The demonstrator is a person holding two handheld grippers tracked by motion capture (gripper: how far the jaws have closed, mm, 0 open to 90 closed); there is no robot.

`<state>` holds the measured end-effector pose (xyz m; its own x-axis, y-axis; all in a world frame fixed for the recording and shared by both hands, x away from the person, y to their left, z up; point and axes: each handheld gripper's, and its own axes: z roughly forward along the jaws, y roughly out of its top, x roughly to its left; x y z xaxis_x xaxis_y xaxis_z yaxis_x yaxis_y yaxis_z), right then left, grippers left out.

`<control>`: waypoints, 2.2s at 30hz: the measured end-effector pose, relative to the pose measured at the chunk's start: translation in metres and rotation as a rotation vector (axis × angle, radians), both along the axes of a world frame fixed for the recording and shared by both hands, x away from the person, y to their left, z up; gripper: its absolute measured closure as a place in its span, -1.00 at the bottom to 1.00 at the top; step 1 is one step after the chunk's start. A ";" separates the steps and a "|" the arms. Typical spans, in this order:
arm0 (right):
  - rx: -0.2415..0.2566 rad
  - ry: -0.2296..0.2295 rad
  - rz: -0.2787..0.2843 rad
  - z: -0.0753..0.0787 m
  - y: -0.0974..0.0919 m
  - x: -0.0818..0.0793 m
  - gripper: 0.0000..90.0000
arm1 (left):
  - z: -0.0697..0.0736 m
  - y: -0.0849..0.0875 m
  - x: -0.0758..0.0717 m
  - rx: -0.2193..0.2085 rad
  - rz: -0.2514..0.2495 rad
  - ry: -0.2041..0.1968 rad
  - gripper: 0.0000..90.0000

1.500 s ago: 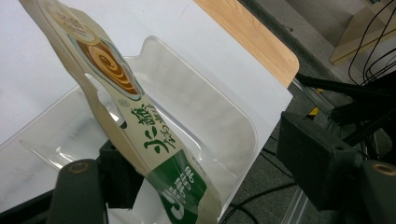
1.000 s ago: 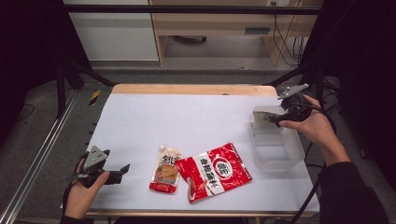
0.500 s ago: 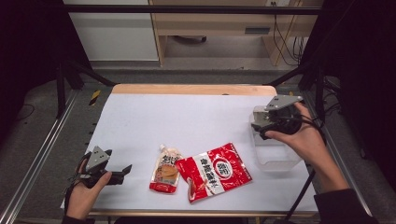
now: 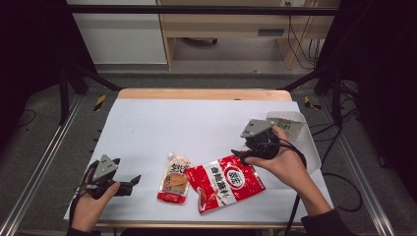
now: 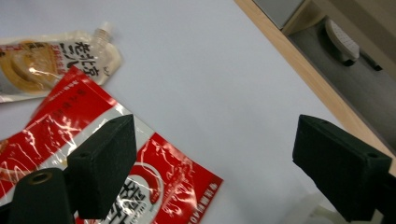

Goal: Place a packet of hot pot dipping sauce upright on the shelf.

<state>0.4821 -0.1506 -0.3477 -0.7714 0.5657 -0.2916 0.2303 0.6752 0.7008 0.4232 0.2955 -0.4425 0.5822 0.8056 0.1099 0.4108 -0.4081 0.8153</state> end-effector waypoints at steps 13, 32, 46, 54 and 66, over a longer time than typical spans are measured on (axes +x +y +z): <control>0.085 0.048 0.010 -0.024 0.048 -0.009 -0.62 | -0.001 -0.006 0.000 -0.002 -0.015 -0.001 -0.88; 0.067 0.108 0.012 -0.055 0.106 0.001 -0.56 | -0.002 -0.018 -0.002 0.021 -0.047 0.014 -0.87; 0.132 0.133 0.003 -0.069 0.108 -0.003 -0.53 | -0.002 -0.025 -0.001 0.024 -0.046 0.009 -0.86; 0.138 0.179 -0.005 -0.079 0.105 -0.001 -0.41 | -0.002 -0.035 -0.003 0.040 -0.080 0.017 -0.83; 0.146 0.259 0.041 -0.095 0.128 0.006 -0.15 | -0.006 -0.052 -0.010 0.053 -0.155 0.036 -0.76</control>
